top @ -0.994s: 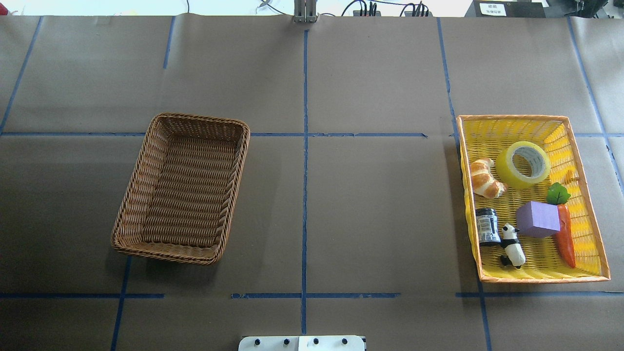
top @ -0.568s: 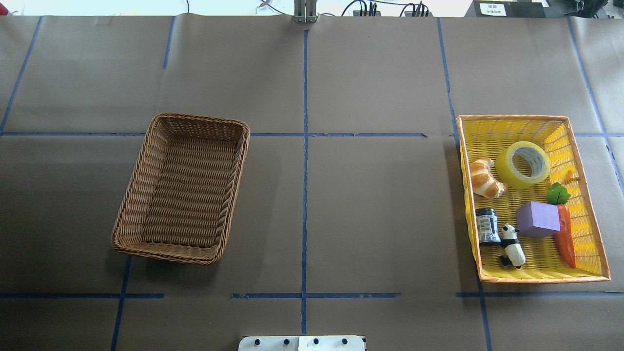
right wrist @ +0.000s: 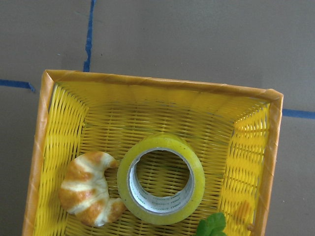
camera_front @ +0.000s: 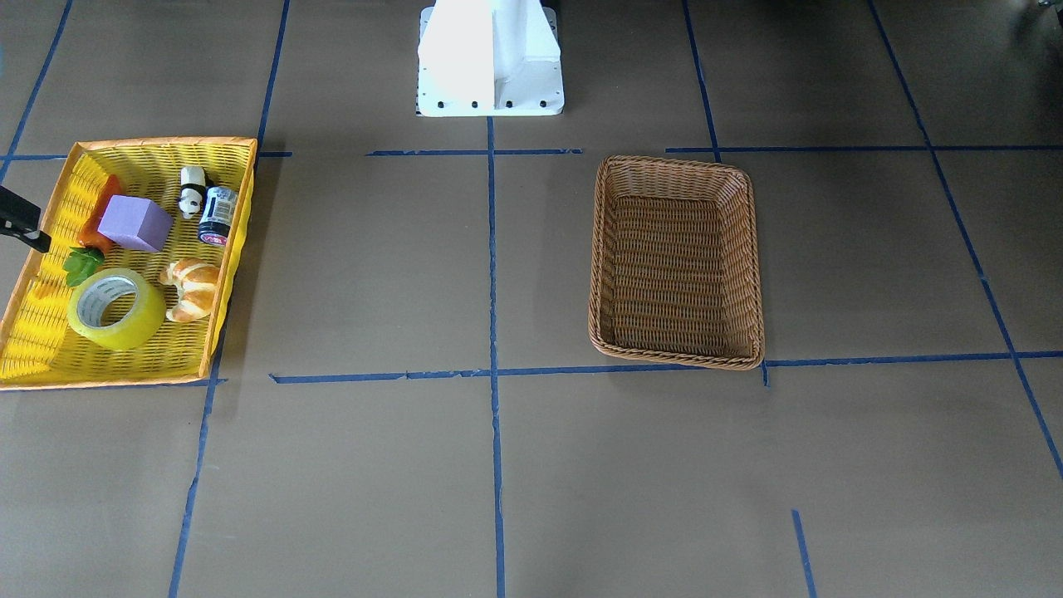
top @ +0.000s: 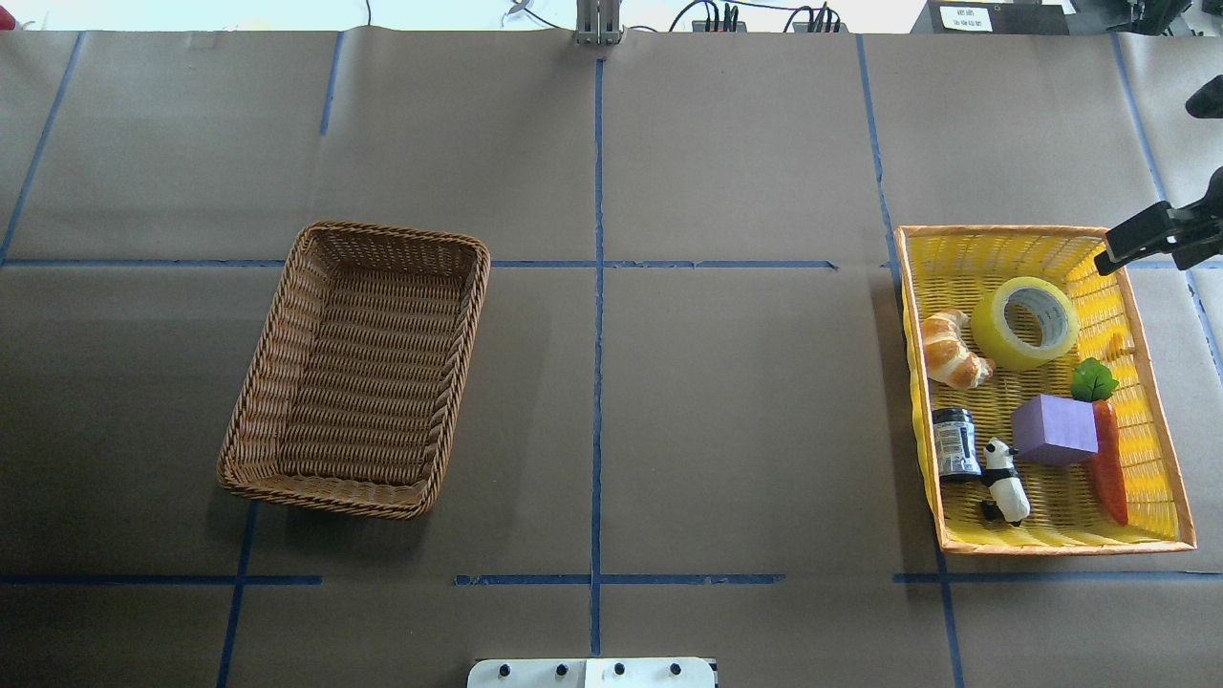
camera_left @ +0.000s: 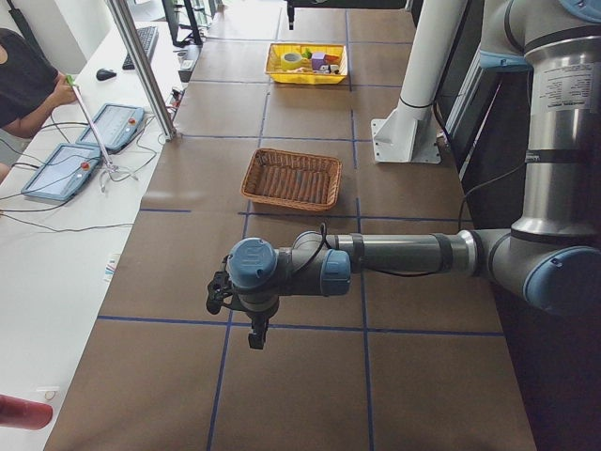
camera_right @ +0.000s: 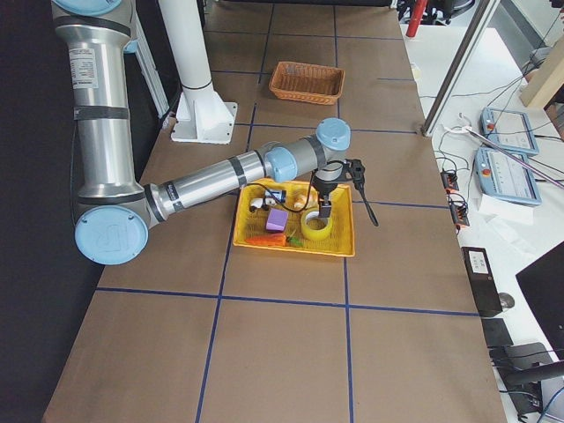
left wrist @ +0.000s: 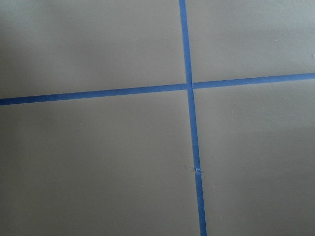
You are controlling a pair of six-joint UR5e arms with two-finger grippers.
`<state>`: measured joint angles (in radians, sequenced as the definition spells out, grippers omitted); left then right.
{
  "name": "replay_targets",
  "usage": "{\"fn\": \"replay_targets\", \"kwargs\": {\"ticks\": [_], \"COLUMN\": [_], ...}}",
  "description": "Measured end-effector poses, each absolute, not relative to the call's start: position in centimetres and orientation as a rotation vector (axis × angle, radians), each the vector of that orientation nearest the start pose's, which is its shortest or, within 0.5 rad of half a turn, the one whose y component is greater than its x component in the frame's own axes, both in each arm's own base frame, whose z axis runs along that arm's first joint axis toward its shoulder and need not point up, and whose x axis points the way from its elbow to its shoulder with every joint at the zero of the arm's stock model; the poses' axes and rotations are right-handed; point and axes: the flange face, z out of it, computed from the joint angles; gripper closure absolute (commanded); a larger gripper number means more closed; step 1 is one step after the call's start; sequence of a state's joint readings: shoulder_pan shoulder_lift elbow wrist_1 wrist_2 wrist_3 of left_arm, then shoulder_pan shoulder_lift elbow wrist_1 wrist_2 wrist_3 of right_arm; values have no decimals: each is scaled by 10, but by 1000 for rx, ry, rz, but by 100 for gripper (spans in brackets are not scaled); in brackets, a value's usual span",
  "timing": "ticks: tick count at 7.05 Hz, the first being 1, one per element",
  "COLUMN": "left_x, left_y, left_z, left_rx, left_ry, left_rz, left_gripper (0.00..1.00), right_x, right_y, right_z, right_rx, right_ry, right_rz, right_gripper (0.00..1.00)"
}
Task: Move tape to another basket
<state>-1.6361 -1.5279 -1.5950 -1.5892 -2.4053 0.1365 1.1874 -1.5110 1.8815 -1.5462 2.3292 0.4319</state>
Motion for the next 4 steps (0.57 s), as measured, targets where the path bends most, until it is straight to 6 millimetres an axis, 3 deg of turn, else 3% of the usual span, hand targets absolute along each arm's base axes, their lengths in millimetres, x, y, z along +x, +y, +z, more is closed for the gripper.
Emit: {"fn": "replay_targets", "kwargs": {"ticks": [4], "left_x": [-90], "left_y": [-469], "left_z": [660], "left_rx": [86], "left_ry": [830], "left_rz": [68], "left_gripper": [0], "right_x": [-185], "right_y": [-516], "right_z": [517], "right_rx": [75], "right_ry": [-776], "right_rz": [-114], "right_gripper": [0]}}
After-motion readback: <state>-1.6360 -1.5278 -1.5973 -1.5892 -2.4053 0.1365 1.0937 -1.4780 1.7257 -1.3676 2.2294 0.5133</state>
